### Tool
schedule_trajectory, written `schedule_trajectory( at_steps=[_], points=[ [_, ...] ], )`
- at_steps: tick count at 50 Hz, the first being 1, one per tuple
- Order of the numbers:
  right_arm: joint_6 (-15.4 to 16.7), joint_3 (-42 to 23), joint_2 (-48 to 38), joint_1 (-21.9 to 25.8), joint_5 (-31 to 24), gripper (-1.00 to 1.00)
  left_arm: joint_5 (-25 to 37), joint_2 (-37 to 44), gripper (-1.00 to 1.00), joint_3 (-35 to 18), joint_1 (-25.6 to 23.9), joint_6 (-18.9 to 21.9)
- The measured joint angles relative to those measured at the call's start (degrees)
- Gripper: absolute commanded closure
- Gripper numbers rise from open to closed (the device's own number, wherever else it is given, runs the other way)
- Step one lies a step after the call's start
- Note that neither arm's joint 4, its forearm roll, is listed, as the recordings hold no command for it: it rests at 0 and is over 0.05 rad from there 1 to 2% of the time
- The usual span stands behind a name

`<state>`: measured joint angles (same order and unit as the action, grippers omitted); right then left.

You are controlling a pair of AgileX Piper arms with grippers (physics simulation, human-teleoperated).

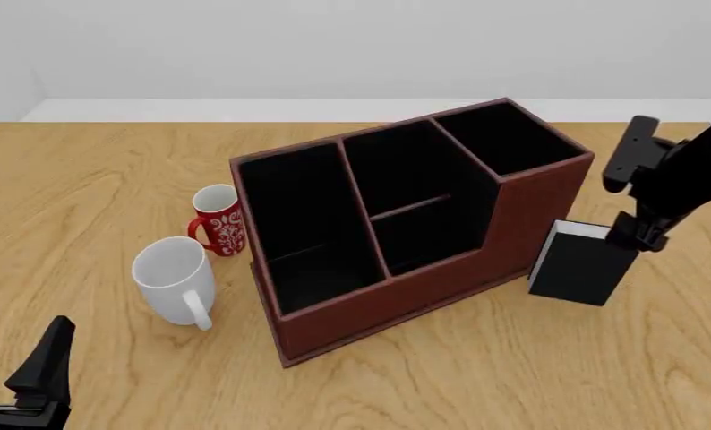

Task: Pick up the book and place it in the right compartment of the caddy.

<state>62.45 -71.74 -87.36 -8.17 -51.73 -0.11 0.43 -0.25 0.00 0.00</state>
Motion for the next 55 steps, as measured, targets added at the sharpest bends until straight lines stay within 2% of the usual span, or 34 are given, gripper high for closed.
schedule_trajectory(
  at_steps=[20,55],
  points=[
    [-1.3,2.6,-2.4,0.8,2.8,-1.0,0.0,0.0,-1.0,0.0,0.0,0.0],
    [2.5,2.5,-8.1,-0.6,4.4,-1.0,0.0,0.0,-1.0,0.0,0.0,0.0]
  ],
)
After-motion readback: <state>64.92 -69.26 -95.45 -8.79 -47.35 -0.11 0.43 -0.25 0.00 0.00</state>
